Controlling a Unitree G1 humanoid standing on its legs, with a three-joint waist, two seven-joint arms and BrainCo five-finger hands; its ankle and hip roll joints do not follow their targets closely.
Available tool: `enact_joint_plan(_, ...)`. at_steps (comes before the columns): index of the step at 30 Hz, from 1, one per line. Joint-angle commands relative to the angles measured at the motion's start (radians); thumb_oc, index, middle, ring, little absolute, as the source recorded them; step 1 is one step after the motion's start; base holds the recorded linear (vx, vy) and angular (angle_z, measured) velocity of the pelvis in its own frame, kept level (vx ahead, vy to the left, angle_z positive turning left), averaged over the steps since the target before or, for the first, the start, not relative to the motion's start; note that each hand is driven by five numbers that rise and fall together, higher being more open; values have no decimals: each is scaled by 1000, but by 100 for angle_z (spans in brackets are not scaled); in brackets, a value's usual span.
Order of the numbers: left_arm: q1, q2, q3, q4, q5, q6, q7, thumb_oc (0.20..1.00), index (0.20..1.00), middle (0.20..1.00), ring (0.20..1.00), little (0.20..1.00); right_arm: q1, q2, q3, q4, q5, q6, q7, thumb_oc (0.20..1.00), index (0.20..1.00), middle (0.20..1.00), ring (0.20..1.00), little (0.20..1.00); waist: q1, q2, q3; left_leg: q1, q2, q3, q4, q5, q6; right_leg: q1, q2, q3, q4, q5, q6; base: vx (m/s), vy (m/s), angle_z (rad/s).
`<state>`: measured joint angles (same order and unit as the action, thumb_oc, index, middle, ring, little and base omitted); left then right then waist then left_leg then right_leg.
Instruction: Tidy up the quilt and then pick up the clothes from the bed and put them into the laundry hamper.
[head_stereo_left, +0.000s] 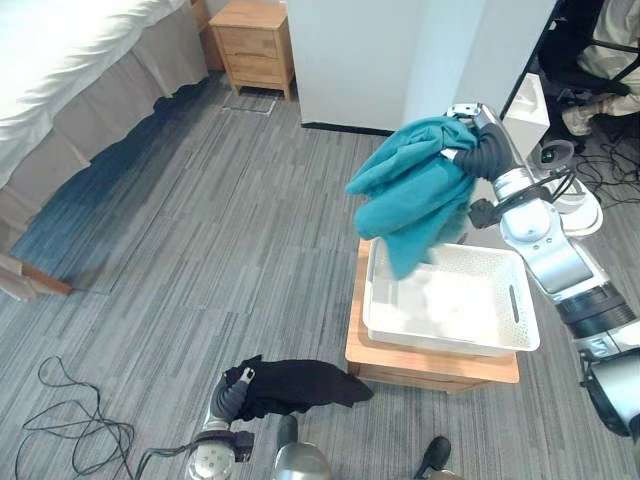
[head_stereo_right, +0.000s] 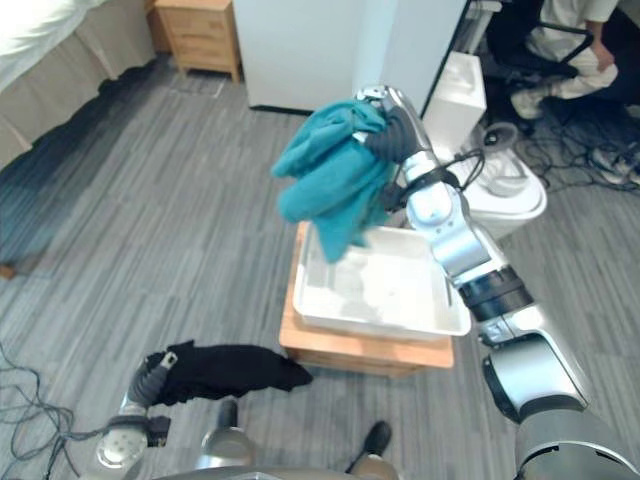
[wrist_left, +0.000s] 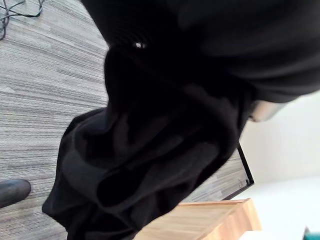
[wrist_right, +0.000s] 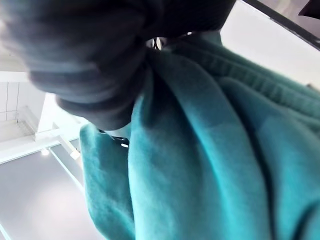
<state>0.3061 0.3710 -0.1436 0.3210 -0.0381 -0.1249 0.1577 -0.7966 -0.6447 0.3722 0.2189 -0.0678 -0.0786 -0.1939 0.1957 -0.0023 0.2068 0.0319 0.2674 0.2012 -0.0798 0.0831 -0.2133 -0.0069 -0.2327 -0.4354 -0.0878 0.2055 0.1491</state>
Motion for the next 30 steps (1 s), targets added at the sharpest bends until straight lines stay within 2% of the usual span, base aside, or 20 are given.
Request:
enact_joint_plan(1,-56,48,-16,-103,-27,-70,10,200,200,200,200,200,-91,-54,9,29,-2,-17,-32,200,200,200,200,200,24,10,-9,-38,-5,-3,-7,28,-18,29,8,-17,1,-153,69,-85,24,24)
enact_joint_plan(4,-67,66,0,-130,-37,-82,26,200,200,200,200,200,-74,-67,2,61,-27,-3,-42,200,200,200,200,200,44,30,35,-109,-12,-30,-7,42,-25,-24,-3,-32,1,-141,77,-108,30,20)
enact_joint_plan(5,-68,66,0,-131,-38,-82,26,200,200,200,200,200,-75,-67,2,62,-27,-4,-42,200,200,200,200,200,43,29,31,-116,-12,-32,-7,43,-25,-29,-3,-33,1,-141,77,-134,28,25)
enact_joint_plan(6,-73,77,11,-148,-46,-92,39,200,200,200,200,200,-78,-74,-3,86,-28,-3,-53,200,200,200,200,200,52,38,62,-156,-12,-42,-7,52,-27,-64,-10,-35,3,-133,80,-93,17,18)
enact_joint_plan(10,-104,81,20,-164,-55,-102,63,200,200,200,200,200,-93,-106,-14,148,-49,10,-76,200,200,200,200,200,63,52,100,-228,-9,-46,-7,69,-39,-122,-21,-40,1,-123,88,-66,17,16)
enact_joint_plan(15,-142,66,30,-191,-56,-115,97,200,200,200,200,200,-86,-106,11,234,-132,32,-99,200,200,200,200,200,57,58,111,-249,-6,-43,-7,67,-41,-136,-25,-41,1,-125,93,-20,11,6)
enact_joint_plan(16,-161,77,44,-229,-38,-126,112,200,200,200,200,200,-56,-100,42,267,-233,47,-99,1000,1000,1000,1000,1000,52,61,110,-237,-9,-40,-7,64,-39,-123,-26,-38,1,-128,93,30,5,2)
enact_joint_plan(17,-171,92,50,-255,-15,-131,121,200,200,200,200,200,-33,-103,62,276,-304,58,-95,1000,1000,1000,1000,1000,46,61,108,-229,-10,-39,-7,62,-38,-115,-27,-36,1,-130,93,0,0,0)
enact_joint_plan(18,-170,92,51,-257,-14,-130,121,200,200,200,200,200,-32,-102,61,275,-307,59,-96,1000,1000,1000,1000,1000,46,61,109,-231,-11,-40,-7,67,-36,-117,-28,-37,1,-125,91,0,0,0)
enact_joint_plan(20,-184,119,63,-308,33,-144,136,200,200,200,200,200,37,-103,72,262,-442,67,-111,1000,1000,1000,1000,1000,31,62,99,-209,-17,-36,-7,56,-33,-95,-33,-33,1,-130,93,28,7,1)
enact_joint_plan(22,-209,148,70,-358,76,-158,151,200,200,200,200,200,142,-83,48,260,-517,68,-133,1000,1000,1000,1000,1000,7,59,78,-169,-24,-28,-7,38,-24,-65,-37,-26,1,-135,95,120,27,6)
enact_joint_plan(23,-243,173,74,-391,114,-150,163,200,200,200,200,200,242,-52,10,240,-556,79,-144,1000,1000,1000,1000,1000,-20,55,54,-123,-29,-17,-7,12,-18,-32,-40,-18,3,-146,97,121,27,11)
enact_joint_plan(24,-243,176,72,-392,115,-150,164,200,200,200,200,200,247,-51,5,236,-558,80,-144,1000,1000,1000,1000,1000,-19,53,55,-124,-31,-18,-7,17,-16,-31,-42,-19,1,-140,96,189,13,8)
enact_joint_plan(25,-282,180,79,-415,136,-142,172,200,200,200,200,200,348,-26,-35,215,-579,86,-152,1000,1000,1000,1000,1000,-54,47,33,-79,-33,-2,-7,-6,-12,-1,-44,-9,5,-152,98,61,9,-8)
enact_joint_plan(28,-307,182,72,-434,144,-140,175,200,200,200,200,200,409,-12,-68,206,-578,91,-151,1000,1000,1000,1000,1000,-71,38,23,-57,-39,7,-7,-9,-6,15,-45,-4,3,-149,97,103,7,-29)
enact_joint_plan(29,-391,170,69,-446,145,-121,181,200,200,200,200,200,566,38,-158,187,-513,101,-127,1000,1000,1000,1000,1000,-141,25,-10,0,-39,32,-7,-33,0,44,-41,18,7,-161,98,113,1,-21)
enact_joint_plan(30,-392,170,67,-445,146,-120,182,200,200,200,200,200,571,38,-162,182,-513,102,-126,1000,1000,1000,1000,1000,-138,24,-10,-2,-41,33,-7,-28,2,43,-42,19,5,-155,97,154,-1,-14)
